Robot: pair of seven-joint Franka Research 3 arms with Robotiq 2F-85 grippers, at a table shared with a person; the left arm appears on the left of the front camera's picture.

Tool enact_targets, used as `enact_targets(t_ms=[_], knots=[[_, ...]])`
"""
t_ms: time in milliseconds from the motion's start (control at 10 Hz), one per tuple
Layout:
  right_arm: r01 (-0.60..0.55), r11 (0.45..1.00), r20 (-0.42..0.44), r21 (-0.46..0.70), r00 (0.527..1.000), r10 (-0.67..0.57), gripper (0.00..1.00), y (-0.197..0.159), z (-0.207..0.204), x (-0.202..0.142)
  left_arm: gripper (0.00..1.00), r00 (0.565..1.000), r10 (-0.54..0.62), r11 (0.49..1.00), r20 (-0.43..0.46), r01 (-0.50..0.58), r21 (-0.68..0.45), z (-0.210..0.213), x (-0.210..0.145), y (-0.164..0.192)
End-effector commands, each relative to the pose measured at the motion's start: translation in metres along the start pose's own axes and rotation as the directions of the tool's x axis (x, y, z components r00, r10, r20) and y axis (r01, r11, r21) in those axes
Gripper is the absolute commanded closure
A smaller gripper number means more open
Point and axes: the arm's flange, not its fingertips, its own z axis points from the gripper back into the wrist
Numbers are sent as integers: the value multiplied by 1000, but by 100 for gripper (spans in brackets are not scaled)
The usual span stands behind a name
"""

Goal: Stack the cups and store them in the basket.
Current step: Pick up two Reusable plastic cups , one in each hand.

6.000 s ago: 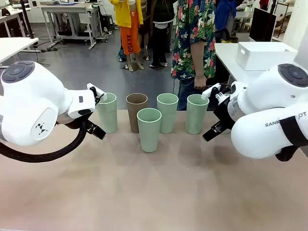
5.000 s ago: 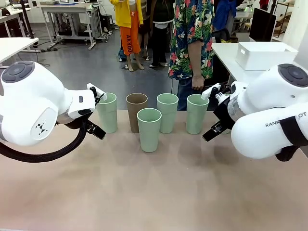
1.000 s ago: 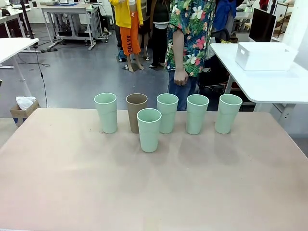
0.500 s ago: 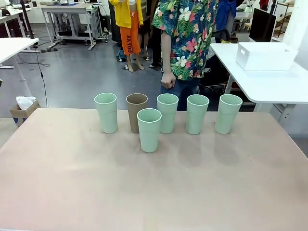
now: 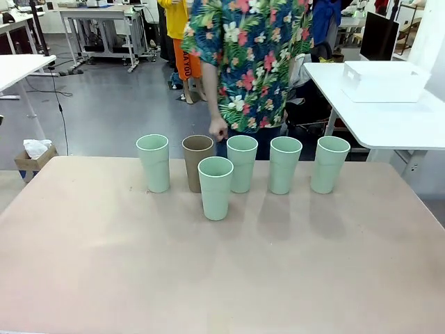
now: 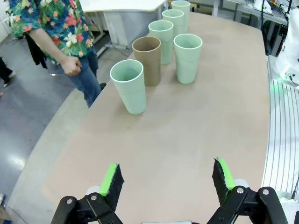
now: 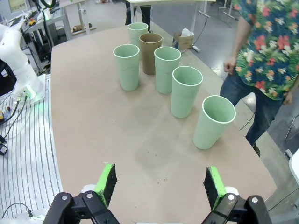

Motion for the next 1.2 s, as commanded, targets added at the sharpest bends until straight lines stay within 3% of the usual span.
enact_targets(t_ms=[0,1100], knots=[[-9,1000,25,-2,1000,9,0,-1,0,2,0,1000,-5,1000,12,5,-3,0,1,0],[-9,1000,25,-2,1000,9,0,-1,0,2,0,1000,-5,1000,12,5,-3,0,1,0]])
